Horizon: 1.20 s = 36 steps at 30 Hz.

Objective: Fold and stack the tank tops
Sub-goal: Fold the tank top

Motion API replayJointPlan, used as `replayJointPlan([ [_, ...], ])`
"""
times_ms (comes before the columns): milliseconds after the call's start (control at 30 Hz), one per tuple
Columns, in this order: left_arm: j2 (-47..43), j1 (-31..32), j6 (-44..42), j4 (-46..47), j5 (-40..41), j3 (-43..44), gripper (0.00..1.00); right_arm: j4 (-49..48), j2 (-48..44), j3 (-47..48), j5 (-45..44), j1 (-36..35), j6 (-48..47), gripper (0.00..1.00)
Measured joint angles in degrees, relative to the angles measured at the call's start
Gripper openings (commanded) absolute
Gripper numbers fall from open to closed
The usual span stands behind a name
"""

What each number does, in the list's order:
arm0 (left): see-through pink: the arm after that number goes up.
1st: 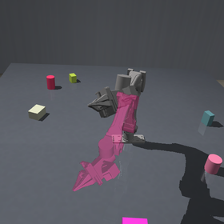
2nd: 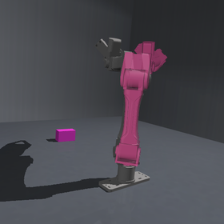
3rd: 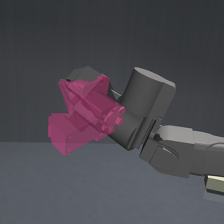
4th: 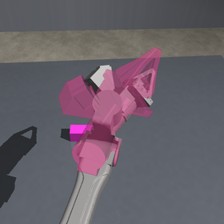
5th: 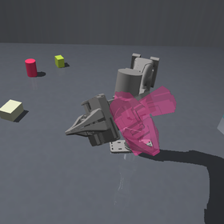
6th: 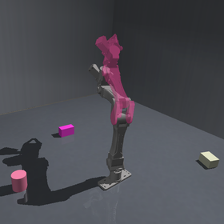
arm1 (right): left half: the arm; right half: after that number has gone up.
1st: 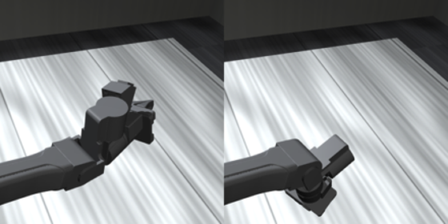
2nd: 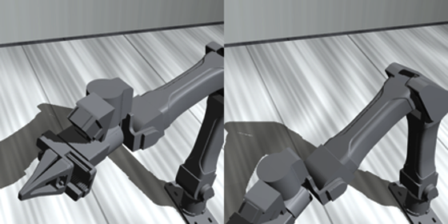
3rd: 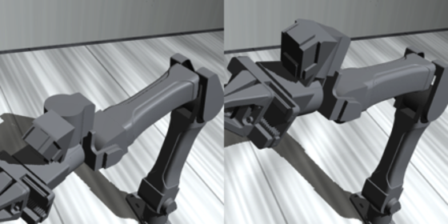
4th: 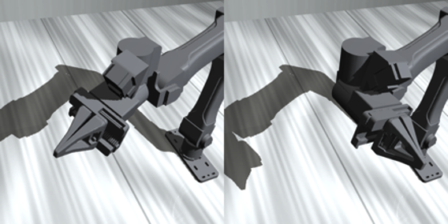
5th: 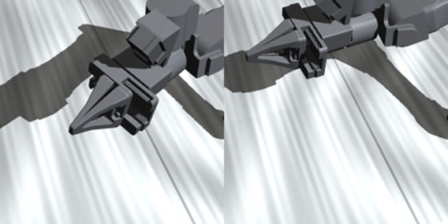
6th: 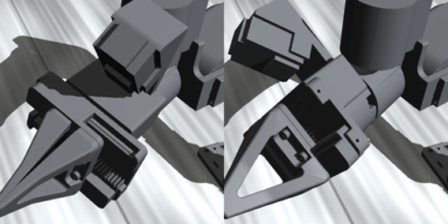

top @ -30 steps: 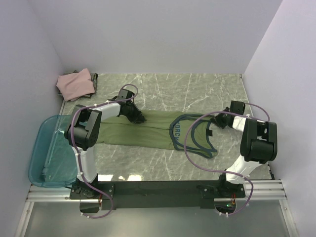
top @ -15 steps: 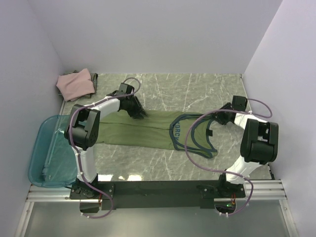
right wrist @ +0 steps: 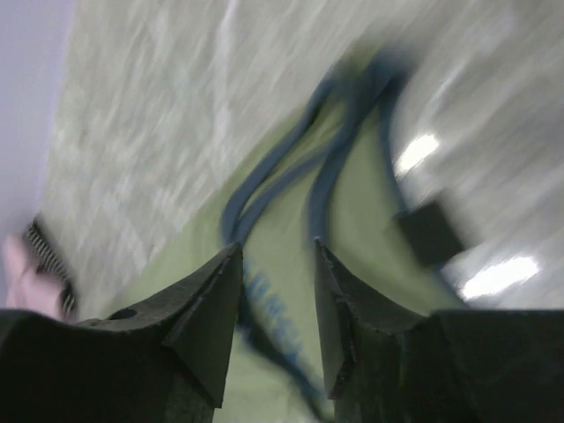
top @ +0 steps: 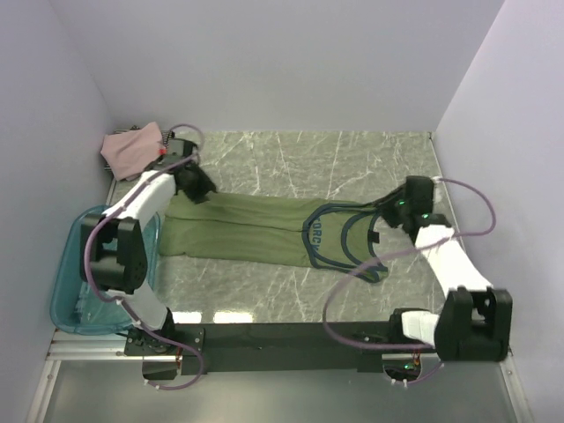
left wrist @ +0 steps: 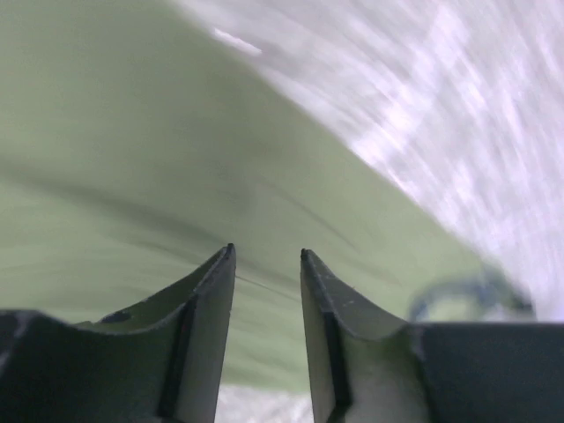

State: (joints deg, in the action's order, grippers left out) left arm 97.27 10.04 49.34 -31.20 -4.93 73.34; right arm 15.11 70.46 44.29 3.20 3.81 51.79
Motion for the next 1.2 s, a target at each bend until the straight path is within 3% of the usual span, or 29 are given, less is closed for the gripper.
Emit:
replayJointPlan([
  [133, -1.77, -4.85, 1.46, -4.17, 8.22, -1.75, 0.47, 2.36, -7.10, -3.63, -4.22, -12.26, 8.28, 0.49],
  [200, -1.75, -4.98, 1.55, -5.68, 11.34, -1.88, 0.48, 4.44, -7.82, -4.52, -6.27, -14.53, 12.20, 0.49],
  [600, -1.36, -4.68, 1.57, -7.45, 16.41, -5.22, 0.49, 11.93, 11.72, 3.08, -11.02, -17.27, 20.90, 0.48],
  [1200, 6.82, -5.86, 7.82, -6.62, 17.49, -5.97, 0.50, 11.76, 25.86, 10.47, -11.28, -17.92, 24.02, 0.48],
])
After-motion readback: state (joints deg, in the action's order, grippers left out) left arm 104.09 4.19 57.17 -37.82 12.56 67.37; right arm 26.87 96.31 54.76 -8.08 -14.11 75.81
